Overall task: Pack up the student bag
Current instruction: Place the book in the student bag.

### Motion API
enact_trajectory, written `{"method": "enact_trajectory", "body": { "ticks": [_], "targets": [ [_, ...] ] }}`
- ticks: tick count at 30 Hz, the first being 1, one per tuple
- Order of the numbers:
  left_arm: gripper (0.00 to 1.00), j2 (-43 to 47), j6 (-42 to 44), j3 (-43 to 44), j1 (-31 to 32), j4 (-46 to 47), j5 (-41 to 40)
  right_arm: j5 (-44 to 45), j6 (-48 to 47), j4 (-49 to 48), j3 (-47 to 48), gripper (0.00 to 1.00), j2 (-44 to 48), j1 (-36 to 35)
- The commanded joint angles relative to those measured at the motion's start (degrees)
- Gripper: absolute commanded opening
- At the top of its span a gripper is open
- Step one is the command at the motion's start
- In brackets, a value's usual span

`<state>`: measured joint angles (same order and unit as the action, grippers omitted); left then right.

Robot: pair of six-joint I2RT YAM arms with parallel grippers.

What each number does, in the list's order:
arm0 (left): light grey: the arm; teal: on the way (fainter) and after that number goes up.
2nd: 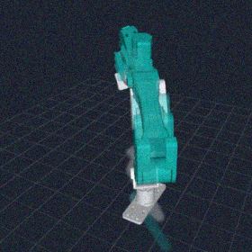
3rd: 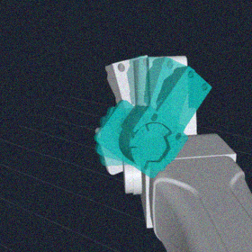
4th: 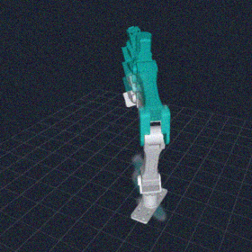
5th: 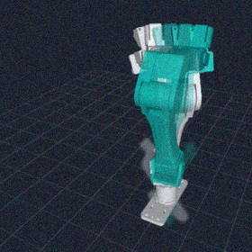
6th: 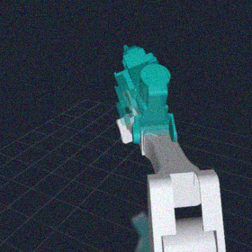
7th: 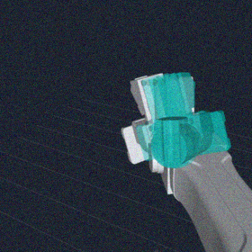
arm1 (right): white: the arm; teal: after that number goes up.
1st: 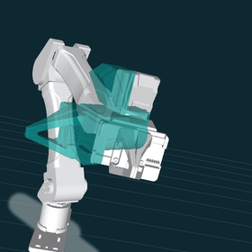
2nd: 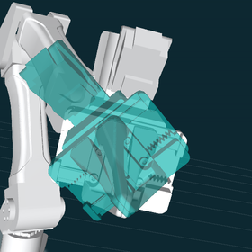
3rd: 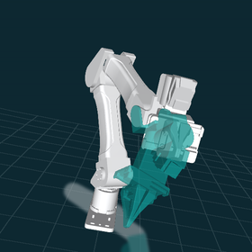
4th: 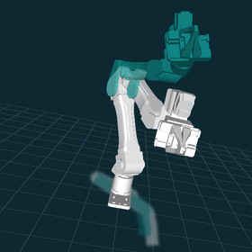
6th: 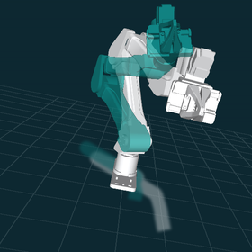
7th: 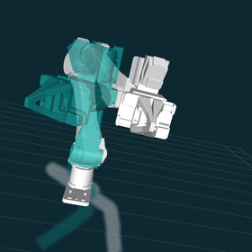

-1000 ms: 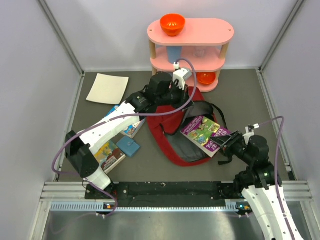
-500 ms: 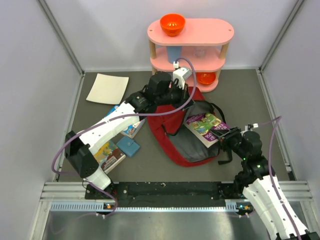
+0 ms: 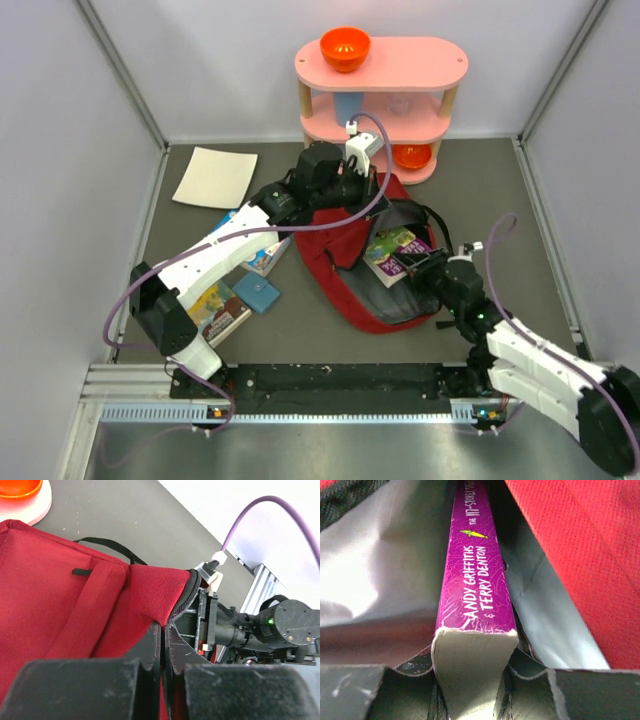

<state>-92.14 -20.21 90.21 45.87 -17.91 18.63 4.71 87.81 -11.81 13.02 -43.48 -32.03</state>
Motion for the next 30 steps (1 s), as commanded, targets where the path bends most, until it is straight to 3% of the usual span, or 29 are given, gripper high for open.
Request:
{"method": "enact_trajectory", "body": {
  "ticks": [1,4,5,12,21,28,30],
  "targets": [
    [0.0,2.2,-1.4,3.1,0.3,6.8,1.8,4.2,4.3,-30.2,0.3,0.0,-10.5,-0.7],
    [0.0,2.6,-1.4,2.8,0.4,6.7,2.0,5.6,5.8,-40.2,0.0,0.0,-20.4,-0.8],
    [0.0,2.8,-1.3,2.6,0.4,6.7,1.9,6.1,5.4,-48.1,0.0,0.0,-22.7,-0.7],
    [0.0,3.5,1.0,3.7,0.2,4.3,1.1,7.1,6.8,-56.7,6.8,0.0,-37.8,-0.8],
    [0.0,4.0,1.0,3.8,0.2,4.4,4.1,9.3,3.8,-55.0,12.5,0.0,-47.9,-1.1],
    [0.0,4.2,1.0,3.4,0.1,4.4,4.7,7.7,0.4,-47.2,17.9,0.0,-53.2,-1.2],
    [0.0,4.3,0.6,3.0,0.2,4.3,4.7,7.6,-0.2,-47.3,18.1,0.07,-54.2,-1.3]
  ]
}}
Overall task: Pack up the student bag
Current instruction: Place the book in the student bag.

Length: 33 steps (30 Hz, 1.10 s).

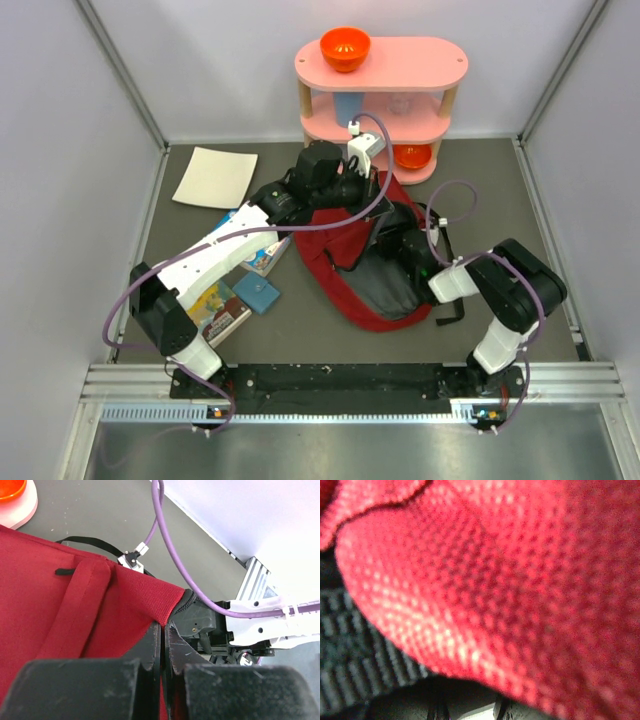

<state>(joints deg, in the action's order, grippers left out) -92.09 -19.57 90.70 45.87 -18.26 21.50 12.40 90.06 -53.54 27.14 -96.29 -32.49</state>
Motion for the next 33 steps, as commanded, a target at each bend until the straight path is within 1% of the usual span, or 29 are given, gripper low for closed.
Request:
{"method": "enact_trajectory", "body": {
  "ticks": [1,2,3,5,6,8,9,10,12,13,15,18,19,20,22,23,25,26,29,33],
  "targets": [
    [0.0,4.4,0.0,2.3,0.2,4.7,1.9,0.2,-2.3,-4.7,3.8,0.1,-1.5,-0.9],
    [0.0,4.6,0.0,1.9,0.1,4.6,1.5,0.5,-2.7,-4.0,3.2,0.15,-1.6,-0.9],
    [0.0,4.7,0.0,1.5,0.2,4.8,1.3,1.0,-3.5,-2.7,3.0,0.24,-1.5,-0.9],
    [0.0,5.0,-0.2,0.6,0.1,5.1,1.1,0.8,-4.3,0.3,2.8,0.31,-1.2,-0.9],
    [0.0,5.0,-0.3,0.4,0.0,5.6,0.7,-0.4,-5.8,3.1,2.8,0.43,-1.2,-0.9],
    [0.0,5.0,-0.6,-0.1,-0.1,5.7,0.8,-1.6,-6.5,6.0,2.1,0.55,-0.5,-1.0],
    [0.0,5.0,-0.6,-0.3,-0.2,5.7,0.8,-2.9,-8.0,6.9,1.8,0.67,0.0,-1.0],
    [0.0,5.0,-0.6,-0.4,-0.3,5.7,0.8,-3.4,-8.2,8.3,1.5,0.73,0.5,-1.0],
    [0.0,5.3,-0.6,-1.2,-0.3,5.7,0.5,-4.8,-10.0,9.5,0.1,0.94,2.9,-1.0],
    [0.0,5.4,-0.6,-1.8,-0.5,6.0,0.3,-4.9,-10.1,12.5,-0.3,0.98,4.0,-1.1],
    [0.0,5.6,-0.6,-2.4,-0.6,6.1,0.1,-5.2,-11.0,13.8,-2.1,0.99,7.8,-1.0],
    [0.0,5.7,-0.6,-3.0,-1.0,6.2,-0.2,-5.1,-12.6,20.7,-2.7,0.99,11.9,-1.0],
    [0.0,5.8,-0.6,-3.1,-1.0,6.2,-0.3,-4.9,-13.0,23.5,-2.4,0.99,15.0,-1.0],
    [0.0,5.8,-0.5,-3.2,-1.1,6.2,-0.3,-4.8,-13.5,29.8,-1.6,0.99,16.2,-1.1],
    [0.0,5.9,-0.6,-3.3,-1.2,6.2,-0.4,-4.9,-14.2,34.3,-0.9,0.99,19.9,-1.0],
    [0.0,6.0,-0.5,-3.3,-1.2,6.1,-0.2,-4.8,-14.5,34.7,-1.8,0.99,21.0,-1.1],
    [0.0,6.0,-0.4,-3.4,-1.3,6.3,-0.3,-4.4,-14.5,32.5,-3.3,0.89,22.6,-1.1],
    [0.0,6.0,-0.4,-3.4,-1.2,6.5,-0.2,-4.0,-14.2,31.4,-4.1,0.72,22.6,-1.1],
    [0.0,5.8,-0.6,-3.4,-1.2,6.9,0.6,-5.1,-14.3,29.6,-2.6,0.62,19.8,-0.9],
    [0.0,5.8,-0.8,-3.8,-1.3,6.9,0.9,-7.7,-13.1,28.9,0.5,0.6,14.6,-1.0]
  ]
}}
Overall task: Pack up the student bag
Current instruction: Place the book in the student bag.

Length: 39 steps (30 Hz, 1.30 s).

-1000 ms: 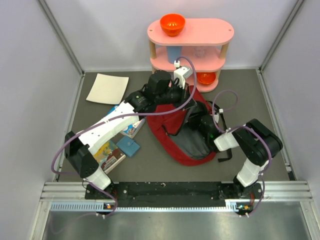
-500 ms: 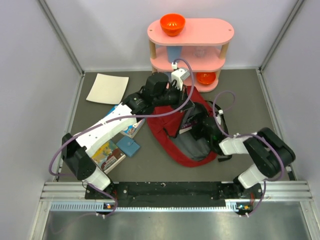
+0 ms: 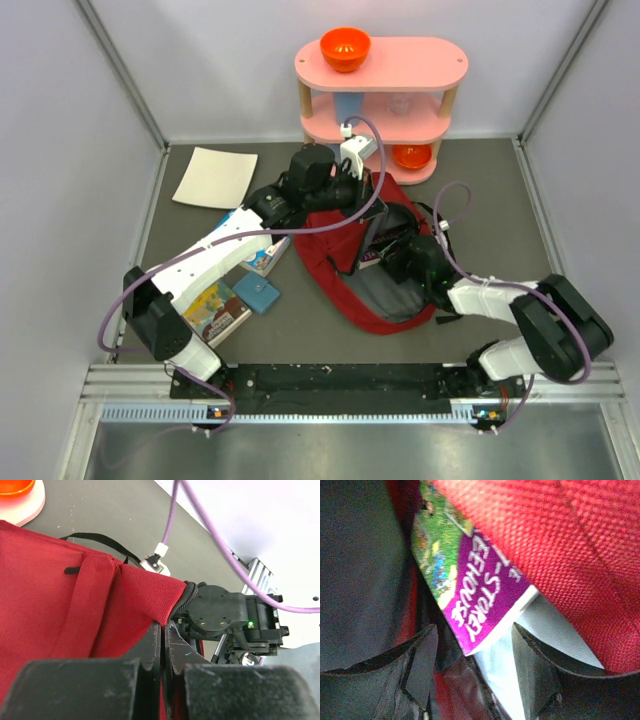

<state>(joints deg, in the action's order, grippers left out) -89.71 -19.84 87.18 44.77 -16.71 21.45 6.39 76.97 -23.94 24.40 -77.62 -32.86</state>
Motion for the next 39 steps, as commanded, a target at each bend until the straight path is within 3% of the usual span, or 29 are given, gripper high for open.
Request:
{"method": "enact_trajectory", "body": {
  "ticks": [1,4,7,13,15,16,18,21,23,25,26,28,29,30,32,33,37,39],
  "targets": [
    [0.0,3.5,-0.6,-0.3,-0.2,5.3,1.0,-1.6,0.4,-0.8,3.7,0.6,-4.7,-0.6],
    [0.0,3.7,-0.6,-0.9,-0.2,5.3,1.1,-0.8,1.3,-4.6,3.4,0.58,-7.3,-0.6],
    [0.0,3.6,-0.8,-1.2,-0.1,5.7,1.7,-1.6,0.5,-11.5,3.5,0.42,-9.6,-0.6],
    [0.0,2.5,-1.2,-1.2,-0.2,6.3,3.9,-5.1,-1.4,-17.7,7.2,0.31,-15.2,-0.5],
    [0.0,2.5,-0.6,-1.0,-0.2,5.4,3.4,-5.9,-1.8,-19.0,6.3,0.33,-14.4,-0.5],
    [0.0,2.8,-0.4,-1.3,-0.2,5.1,2.7,-5.7,-2.3,-18.4,5.7,0.43,-13.6,-0.5],
    [0.0,3.8,0.1,-2.7,-0.3,4.8,1.5,-4.9,-3.2,-17.5,2.4,0.5,-10.7,-0.5],
    [0.0,5.2,0.3,-5.2,-0.7,5.0,0.1,-3.9,-6.3,-11.5,-2.2,0.62,-1.1,-0.8],
    [0.0,6.0,0.2,-6.6,-1.0,5.3,-1.1,-2.7,-8.8,-1.5,-3.7,0.7,9.0,-1.3],
    [0.0,6.7,0.0,-8.8,-1.4,6.2,-1.9,0.3,-10.9,5.8,-5.9,0.73,20.7,-2.2],
    [0.0,7.2,-0.6,-10.1,-1.7,6.4,-2.1,1.4,-11.2,14.8,-6.3,0.74,24.4,-2.2],
    [0.0,7.5,-1.0,-11.1,-2.0,7.1,-2.4,4.0,-12.8,22.6,-6.9,0.75,32.8,-2.3],
    [0.0,8.0,-0.9,-11.8,-2.0,7.3,-1.6,5.1,-12.5,26.5,-7.2,0.75,41.4,-2.3],
    [0.0,8.0,-0.6,-11.8,-2.0,7.2,-1.2,6.4,-12.2,34.6,-6.8,0.75,45.3,-2.4],
    [0.0,8.4,-1.0,-12.3,-2.0,7.0,-2.0,10.2,-11.7,40.2,-5.9,0.75,55.9,-2.4],
    [0.0,8.7,-1.3,-12.8,-1.9,7.2,-2.9,11.3,-11.3,45.3,-5.4,0.75,58.6,-2.3],
    [0.0,9.4,-2.0,-14.5,-2.1,7.7,-0.7,14.4,-12.8,50.1,-1.7,0.75,65.2,-2.4],
    [0.2,10.2,-2.8,-15.8,-2.1,8.0,2.3,13.5,-15.3,50.7,1.9,0.75,63.0,-2.3]
  ]
}}
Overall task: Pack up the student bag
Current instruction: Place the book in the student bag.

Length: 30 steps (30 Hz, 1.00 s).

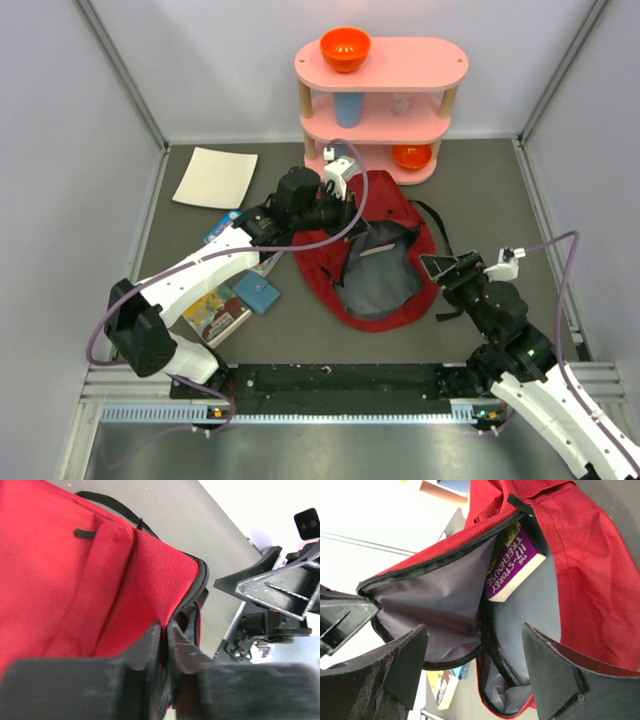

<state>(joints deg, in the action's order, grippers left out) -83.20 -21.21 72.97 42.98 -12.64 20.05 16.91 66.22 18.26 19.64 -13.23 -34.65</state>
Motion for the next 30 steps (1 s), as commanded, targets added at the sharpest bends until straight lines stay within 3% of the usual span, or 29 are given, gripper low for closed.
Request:
{"method": "enact_trajectory", "body": {
  "ticks": [1,4,5,7,8,11,14,19,26,30],
  "targets": [
    [0.35,4.6,-2.0,-3.0,-0.3,3.9,3.9,2.4,-5.6,8.6,8.1,0.76,-2.7,-0.6],
    [0.48,8.6,-2.3,-7.4,-0.3,4.9,2.0,0.1,-10.0,9.8,15.4,0.77,-9.1,-0.5],
    [0.59,9.9,-2.3,-8.4,-0.2,4.9,1.0,-0.5,-11.3,9.9,18.8,0.77,-10.4,-0.6],
    [0.69,14.3,-1.8,-11.5,-0.2,4.9,-3.2,-2.3,-14.4,9.8,21.6,0.78,-13.6,-0.5],
    [0.82,15.9,-1.8,-12.7,-0.3,4.6,-5.4,-2.8,-15.4,9.6,23.7,0.8,-14.4,-0.5],
    [0.99,22.4,-1.9,-16.5,-0.4,3.0,-14.7,-7.5,-19.3,8.0,26.9,0.84,-18.7,-0.5],
    [0.99,28.1,-3.0,-19.6,-1.1,0.8,-23.4,-15.1,-21.9,6.1,28.7,0.87,-23.8,-0.5],
    [0.99,35.5,-7.7,-24.6,-5.2,-3.5,-29.6,-28.1,-22.2,2.7,30.4,0.91,-30.9,-0.6],
    [0.99,38.4,-9.1,-27.1,-11.8,-8.9,-30.5,-33.2,-26.2,0.6,35.7,0.94,-42.3,-0.9],
    [0.99,34.6,-8.4,-26.0,-18.0,-10.3,-25.3,-34.7,-29.6,0.5,42.3,0.94,-53.7,-1.0]
  ]
}}
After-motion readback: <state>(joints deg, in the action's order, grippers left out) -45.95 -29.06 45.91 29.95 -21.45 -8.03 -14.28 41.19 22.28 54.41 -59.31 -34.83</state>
